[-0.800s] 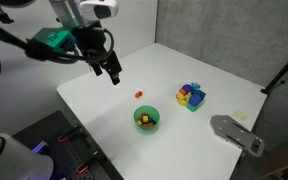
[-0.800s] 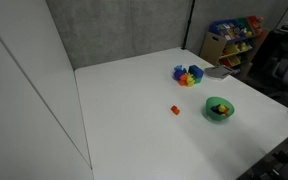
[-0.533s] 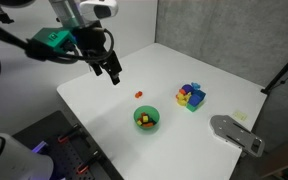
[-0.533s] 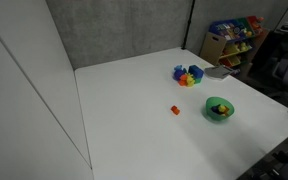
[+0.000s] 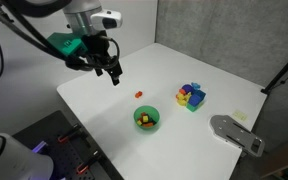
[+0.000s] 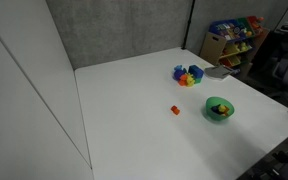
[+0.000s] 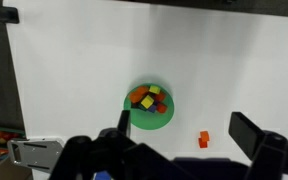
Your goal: Put the orange dice on the left in the green bowl
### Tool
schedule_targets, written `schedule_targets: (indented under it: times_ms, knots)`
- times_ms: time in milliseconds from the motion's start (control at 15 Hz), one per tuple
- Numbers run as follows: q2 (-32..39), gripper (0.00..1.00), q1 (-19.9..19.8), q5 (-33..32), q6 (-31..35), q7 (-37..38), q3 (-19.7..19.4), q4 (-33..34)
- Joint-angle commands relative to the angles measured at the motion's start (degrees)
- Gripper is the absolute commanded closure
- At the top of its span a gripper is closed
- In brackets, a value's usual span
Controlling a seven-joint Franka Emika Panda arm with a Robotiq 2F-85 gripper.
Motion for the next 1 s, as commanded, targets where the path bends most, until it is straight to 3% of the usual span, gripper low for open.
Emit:
schedule_targets:
  times_ms: [0, 933]
  knots:
    - [7.71, 0.0, 2.03, 3.5, 2.87, 1.62, 0.7, 3.47]
    - [35.69, 0.0, 5.92, 12.98, 16.68, 2.45, 4.03, 14.9]
